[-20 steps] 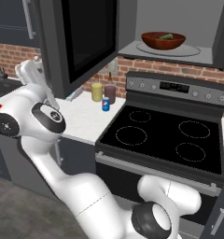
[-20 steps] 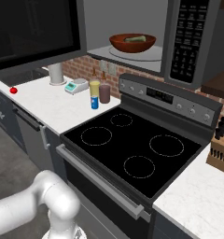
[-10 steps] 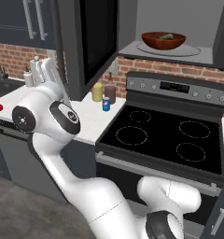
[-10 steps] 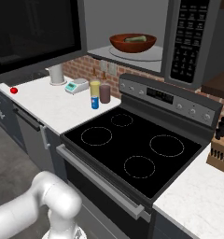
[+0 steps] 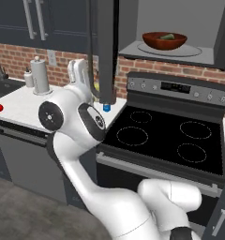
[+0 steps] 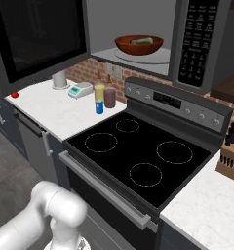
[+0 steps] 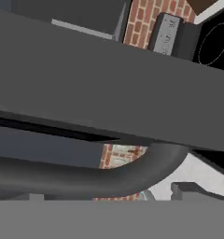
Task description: Pick the cucumber from the sink and place it in the bowl. Then pick the bowl and place it in the microwave. Then close the microwave door and press the start button.
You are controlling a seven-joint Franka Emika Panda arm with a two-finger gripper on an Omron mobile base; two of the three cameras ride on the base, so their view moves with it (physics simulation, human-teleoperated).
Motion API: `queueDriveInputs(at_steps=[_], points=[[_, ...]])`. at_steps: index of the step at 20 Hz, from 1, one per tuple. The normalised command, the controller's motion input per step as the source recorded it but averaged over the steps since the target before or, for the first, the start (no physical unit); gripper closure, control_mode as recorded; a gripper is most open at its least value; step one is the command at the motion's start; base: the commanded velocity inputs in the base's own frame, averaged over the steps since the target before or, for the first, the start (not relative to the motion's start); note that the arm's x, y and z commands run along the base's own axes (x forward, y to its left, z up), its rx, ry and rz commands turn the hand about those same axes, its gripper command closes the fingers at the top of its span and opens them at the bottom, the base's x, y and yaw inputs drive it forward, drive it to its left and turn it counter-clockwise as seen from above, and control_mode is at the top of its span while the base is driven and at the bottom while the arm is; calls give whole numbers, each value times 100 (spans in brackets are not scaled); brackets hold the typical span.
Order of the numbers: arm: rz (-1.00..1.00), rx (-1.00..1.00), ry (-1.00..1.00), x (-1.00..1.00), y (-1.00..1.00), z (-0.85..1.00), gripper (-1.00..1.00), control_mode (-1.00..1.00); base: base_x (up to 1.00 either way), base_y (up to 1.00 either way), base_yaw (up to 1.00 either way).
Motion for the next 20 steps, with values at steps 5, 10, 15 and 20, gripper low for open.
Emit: queueDriveInputs(at_steps=[5, 10, 15, 20], points=[[-10, 14, 0, -13, -78, 15, -100, -100, 0, 0, 0], [-10, 14, 0, -5, -80, 25, -100, -100, 0, 0, 0], [-10, 13, 1, 0, -81, 13, -100, -100, 0, 0, 0], [-7, 12, 1, 2, -81, 5, -100, -100, 0, 0, 0]])
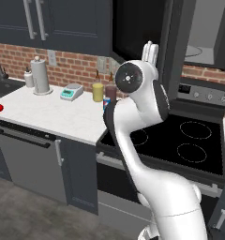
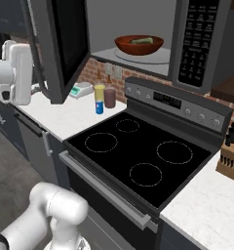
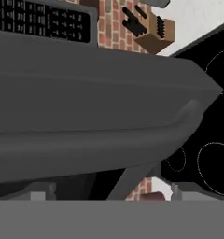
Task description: Pick the cucumber from the sink and place it in the bowl. Then pick the bowl and place it in the microwave. Then close the microwave door and press the start button.
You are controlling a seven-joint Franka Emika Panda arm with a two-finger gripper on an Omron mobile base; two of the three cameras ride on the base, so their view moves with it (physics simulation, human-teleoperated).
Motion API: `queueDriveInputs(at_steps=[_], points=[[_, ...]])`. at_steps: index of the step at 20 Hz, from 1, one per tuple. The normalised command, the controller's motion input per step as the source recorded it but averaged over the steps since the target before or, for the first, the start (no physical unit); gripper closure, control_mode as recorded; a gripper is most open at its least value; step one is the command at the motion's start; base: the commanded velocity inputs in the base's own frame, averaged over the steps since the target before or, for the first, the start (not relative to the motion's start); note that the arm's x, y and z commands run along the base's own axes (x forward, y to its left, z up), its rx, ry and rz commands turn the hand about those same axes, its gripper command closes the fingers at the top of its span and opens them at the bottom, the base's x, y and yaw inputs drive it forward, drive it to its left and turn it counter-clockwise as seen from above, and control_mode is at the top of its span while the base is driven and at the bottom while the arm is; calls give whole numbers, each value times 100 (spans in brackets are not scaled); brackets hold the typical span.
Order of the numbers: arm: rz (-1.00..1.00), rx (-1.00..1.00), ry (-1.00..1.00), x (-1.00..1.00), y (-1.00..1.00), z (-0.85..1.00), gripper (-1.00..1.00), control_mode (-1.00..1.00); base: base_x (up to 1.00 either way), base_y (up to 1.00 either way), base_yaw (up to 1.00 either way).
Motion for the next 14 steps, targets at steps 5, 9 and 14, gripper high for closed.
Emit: queueDriveInputs(at_steps=[5, 9, 14], points=[[-9, 11, 0, 0, -78, 8, -100, -100, 0, 0, 0], [-11, 11, 0, 5, -76, 13, -100, -100, 0, 0, 0], [-10, 8, 0, 24, -62, 7, -100, -100, 0, 0, 0]])
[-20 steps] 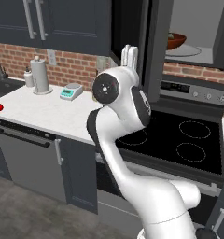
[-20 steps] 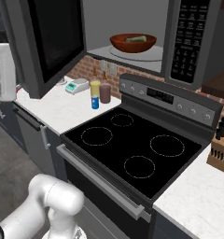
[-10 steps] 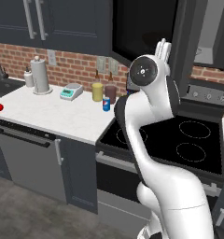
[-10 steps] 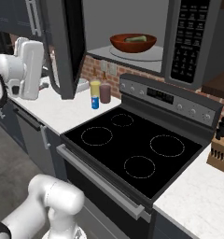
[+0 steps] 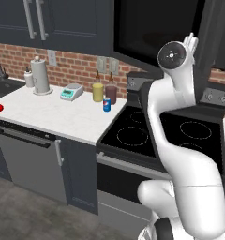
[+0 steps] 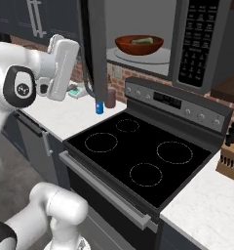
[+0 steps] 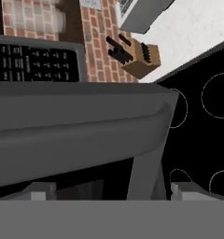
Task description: Pick the cucumber from the sink and place it in the bowl. Then pick the bowl and place it in the microwave. Then close the microwave door and press the start button.
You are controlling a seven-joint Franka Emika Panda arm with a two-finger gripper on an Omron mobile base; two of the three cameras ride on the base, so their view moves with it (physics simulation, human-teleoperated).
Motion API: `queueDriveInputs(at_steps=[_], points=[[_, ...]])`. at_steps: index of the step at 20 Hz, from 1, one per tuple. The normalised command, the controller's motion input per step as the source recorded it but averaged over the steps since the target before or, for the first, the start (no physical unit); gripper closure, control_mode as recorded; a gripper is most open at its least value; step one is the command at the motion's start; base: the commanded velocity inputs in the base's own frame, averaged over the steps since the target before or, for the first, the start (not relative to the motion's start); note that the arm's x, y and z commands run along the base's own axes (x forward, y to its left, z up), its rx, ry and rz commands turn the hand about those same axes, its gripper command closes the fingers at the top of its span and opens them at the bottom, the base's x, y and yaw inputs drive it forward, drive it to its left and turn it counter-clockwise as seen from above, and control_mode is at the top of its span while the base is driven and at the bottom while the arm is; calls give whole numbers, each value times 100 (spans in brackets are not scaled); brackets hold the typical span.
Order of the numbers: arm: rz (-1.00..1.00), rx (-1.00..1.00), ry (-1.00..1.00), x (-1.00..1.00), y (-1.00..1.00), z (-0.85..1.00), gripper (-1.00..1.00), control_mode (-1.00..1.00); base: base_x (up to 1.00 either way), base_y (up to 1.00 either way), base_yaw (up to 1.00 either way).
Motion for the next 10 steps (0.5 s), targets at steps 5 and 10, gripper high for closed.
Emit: queueDriveInputs(at_steps=[5, 10], points=[[-7, 3, 0, 42, -41, 0, -100, -100, 0, 0, 0], [-5, 0, 0, 55, -12, 0, -100, -100, 0, 0, 0]])
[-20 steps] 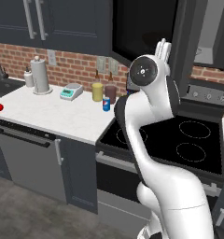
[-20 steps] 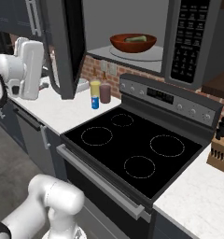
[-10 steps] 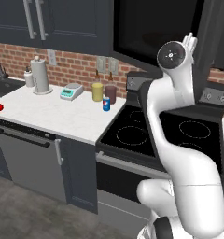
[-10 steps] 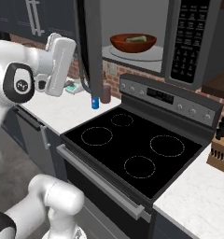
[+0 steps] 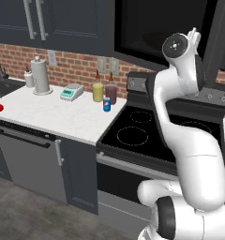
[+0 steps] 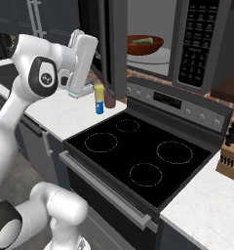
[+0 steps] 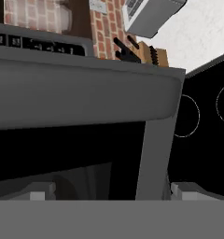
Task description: Pick the cucumber from the sink and place it in the bowl. Then pick the bowl and place it in the microwave. Then close the microwave door and press the start button.
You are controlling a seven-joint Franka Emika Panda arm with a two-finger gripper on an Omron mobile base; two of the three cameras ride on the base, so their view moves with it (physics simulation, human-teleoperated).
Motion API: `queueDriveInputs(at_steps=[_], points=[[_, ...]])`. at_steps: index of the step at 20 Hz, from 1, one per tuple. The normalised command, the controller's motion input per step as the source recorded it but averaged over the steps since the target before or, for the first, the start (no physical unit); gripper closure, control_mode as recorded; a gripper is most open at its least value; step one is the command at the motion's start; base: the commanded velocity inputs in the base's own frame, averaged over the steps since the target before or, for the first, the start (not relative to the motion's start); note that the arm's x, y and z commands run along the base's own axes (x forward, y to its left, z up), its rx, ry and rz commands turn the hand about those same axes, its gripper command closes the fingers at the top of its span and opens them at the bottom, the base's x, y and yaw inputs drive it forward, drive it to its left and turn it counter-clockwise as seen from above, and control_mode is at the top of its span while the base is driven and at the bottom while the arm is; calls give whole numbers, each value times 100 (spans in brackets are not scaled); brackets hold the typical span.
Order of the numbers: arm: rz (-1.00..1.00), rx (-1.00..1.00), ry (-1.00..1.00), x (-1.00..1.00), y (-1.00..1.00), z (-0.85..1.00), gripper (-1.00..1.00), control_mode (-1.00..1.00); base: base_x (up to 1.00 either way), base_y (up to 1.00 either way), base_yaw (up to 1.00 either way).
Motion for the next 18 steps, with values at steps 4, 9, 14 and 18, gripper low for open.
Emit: queueDriveInputs(at_steps=[4, 9, 14, 18], points=[[-1, 0, 0, 68, -5, 0, -100, -100, 0, 0, 0], [0, 0, 0, 67, -22, 0, -100, -100, 0, 0, 0], [0, 0, 0, 65, -27, 0, -100, -100, 0, 0, 0], [0, 0, 0, 52, -27, 0, -100, -100, 0, 0, 0]])
